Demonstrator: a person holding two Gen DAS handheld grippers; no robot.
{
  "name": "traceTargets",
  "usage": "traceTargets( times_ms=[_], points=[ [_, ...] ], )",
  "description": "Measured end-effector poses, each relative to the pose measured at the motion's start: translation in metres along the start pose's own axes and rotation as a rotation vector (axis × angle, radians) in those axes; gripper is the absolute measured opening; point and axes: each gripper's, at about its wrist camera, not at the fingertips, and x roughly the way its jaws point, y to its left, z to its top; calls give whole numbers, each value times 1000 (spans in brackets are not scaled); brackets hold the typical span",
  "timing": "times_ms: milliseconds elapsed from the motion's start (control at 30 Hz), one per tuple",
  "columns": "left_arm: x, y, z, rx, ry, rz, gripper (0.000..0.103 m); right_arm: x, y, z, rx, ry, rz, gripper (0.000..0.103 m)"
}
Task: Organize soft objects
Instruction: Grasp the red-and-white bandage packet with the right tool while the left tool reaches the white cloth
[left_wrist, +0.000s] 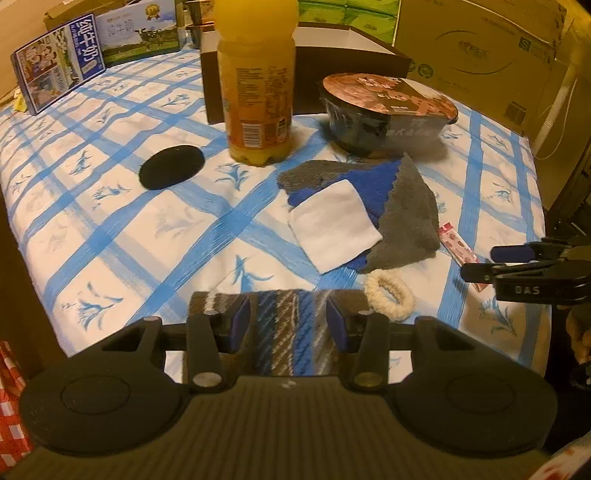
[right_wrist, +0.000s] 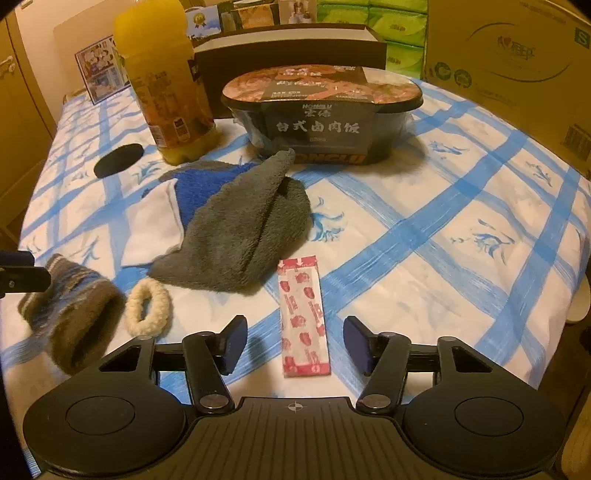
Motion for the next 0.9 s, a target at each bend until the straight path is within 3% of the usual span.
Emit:
traceTargets(
  times_ms=[500, 667, 733, 900],
  points=[
    [28, -18, 12, 45, 17, -39, 42, 20, 11, -5, -89, -3, -48, 43],
    [32, -21, 14, 54, 21, -49, 42, 20, 10, -3, -84, -6, -36, 36],
    [33, -22, 15, 58, 22, -51, 42, 20, 9, -2, -73, -5, -32, 29],
    [37, -24, 17, 71, 20, -56, 42, 17, 2, 3, -25, 0, -15, 26]
  ],
)
